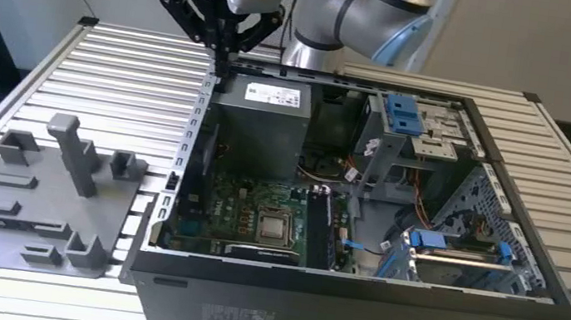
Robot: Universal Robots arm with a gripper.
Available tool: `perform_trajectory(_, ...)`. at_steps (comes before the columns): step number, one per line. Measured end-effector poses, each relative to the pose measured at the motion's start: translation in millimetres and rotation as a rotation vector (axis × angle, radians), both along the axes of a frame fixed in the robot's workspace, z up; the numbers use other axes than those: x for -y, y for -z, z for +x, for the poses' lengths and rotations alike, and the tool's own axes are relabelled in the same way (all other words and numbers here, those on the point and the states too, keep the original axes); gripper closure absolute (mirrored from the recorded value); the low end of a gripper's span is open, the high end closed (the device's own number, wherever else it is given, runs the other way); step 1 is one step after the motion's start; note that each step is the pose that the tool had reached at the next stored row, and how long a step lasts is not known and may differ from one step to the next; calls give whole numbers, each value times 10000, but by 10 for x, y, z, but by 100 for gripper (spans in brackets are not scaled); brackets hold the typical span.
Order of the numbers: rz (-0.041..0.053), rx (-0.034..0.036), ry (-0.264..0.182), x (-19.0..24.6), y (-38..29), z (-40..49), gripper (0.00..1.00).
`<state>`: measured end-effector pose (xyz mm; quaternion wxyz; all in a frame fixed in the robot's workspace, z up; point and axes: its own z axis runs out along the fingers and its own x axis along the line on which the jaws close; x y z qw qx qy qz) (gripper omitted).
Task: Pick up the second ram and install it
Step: 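Reach for the second ram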
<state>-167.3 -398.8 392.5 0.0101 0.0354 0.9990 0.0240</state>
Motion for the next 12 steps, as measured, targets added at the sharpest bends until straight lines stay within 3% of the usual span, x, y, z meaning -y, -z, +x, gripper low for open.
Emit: perform_trajectory(12, 1, 0, -10, 0, 7, -288, 89)
